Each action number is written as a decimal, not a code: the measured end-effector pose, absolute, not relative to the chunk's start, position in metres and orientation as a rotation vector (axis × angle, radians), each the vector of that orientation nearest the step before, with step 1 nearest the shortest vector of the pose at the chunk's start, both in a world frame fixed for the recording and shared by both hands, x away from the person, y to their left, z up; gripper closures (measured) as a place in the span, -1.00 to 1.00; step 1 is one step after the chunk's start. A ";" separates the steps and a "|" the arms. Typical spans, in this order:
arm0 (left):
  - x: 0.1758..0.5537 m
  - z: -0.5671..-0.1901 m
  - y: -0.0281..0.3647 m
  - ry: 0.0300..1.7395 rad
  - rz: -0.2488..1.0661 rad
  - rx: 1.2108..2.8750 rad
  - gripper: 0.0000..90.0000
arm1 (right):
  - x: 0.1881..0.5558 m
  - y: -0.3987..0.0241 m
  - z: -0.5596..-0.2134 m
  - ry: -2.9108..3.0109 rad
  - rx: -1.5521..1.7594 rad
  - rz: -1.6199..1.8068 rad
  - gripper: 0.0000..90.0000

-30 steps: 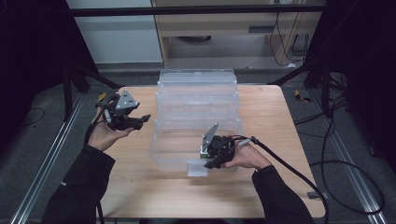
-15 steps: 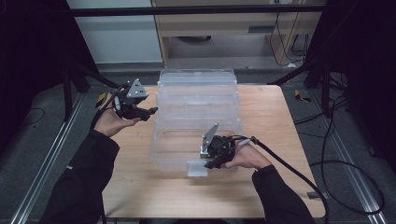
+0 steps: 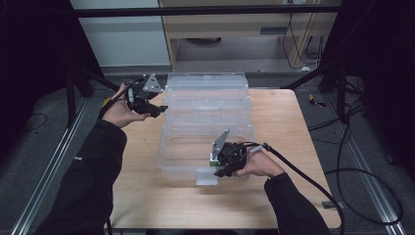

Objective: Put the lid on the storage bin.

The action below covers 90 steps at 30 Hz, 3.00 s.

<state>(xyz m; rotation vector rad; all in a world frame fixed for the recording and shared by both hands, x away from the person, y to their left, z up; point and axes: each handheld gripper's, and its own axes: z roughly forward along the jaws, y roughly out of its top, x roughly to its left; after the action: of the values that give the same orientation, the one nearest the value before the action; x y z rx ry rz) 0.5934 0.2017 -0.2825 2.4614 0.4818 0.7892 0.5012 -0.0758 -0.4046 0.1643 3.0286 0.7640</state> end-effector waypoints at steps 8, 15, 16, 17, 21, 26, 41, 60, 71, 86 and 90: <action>0.603 -0.282 0.186 0.401 0.832 2.524 -0.10 | 0.501 -0.076 -0.405 3.023 0.154 0.768 0.56; 0.609 -0.285 0.171 0.334 0.857 2.570 -0.07 | 0.501 -0.076 -0.405 3.021 0.152 0.766 0.56; 0.609 -0.286 0.168 0.326 0.860 2.578 -0.07 | 0.501 -0.076 -0.405 3.021 0.153 0.767 0.56; 0.610 -0.286 0.166 0.321 0.865 2.599 -0.07 | 0.501 -0.076 -0.405 3.022 0.152 0.769 0.56; 0.612 -0.289 0.160 0.296 0.870 2.621 -0.06 | 0.501 -0.076 -0.405 3.023 0.150 0.768 0.56; 0.615 -0.292 0.153 0.270 0.879 2.638 -0.03 | 0.501 -0.076 -0.405 3.024 0.155 0.766 0.56; 0.621 -0.302 0.140 0.223 0.860 2.693 0.11 | 0.501 -0.076 -0.405 3.020 0.146 0.767 0.56; 0.625 -0.313 0.133 0.186 0.841 2.760 0.35 | 0.501 -0.076 -0.405 3.020 0.146 0.767 0.56; 0.624 -0.315 0.131 0.157 0.851 2.793 0.54 | 0.501 -0.076 -0.405 3.022 0.149 0.767 0.56; 0.619 -0.313 0.122 0.066 0.865 2.841 0.69 | 0.501 -0.076 -0.405 3.019 0.160 0.765 0.56; 0.618 -0.312 0.120 0.055 0.865 2.857 0.72 | 0.501 -0.076 -0.405 3.017 0.159 0.771 0.56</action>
<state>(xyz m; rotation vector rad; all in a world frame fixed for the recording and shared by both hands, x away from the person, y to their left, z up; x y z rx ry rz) 0.6176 0.1198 -0.3118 2.8566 0.0547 0.8652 0.5008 -0.0764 -0.4051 0.1591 3.0170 0.7712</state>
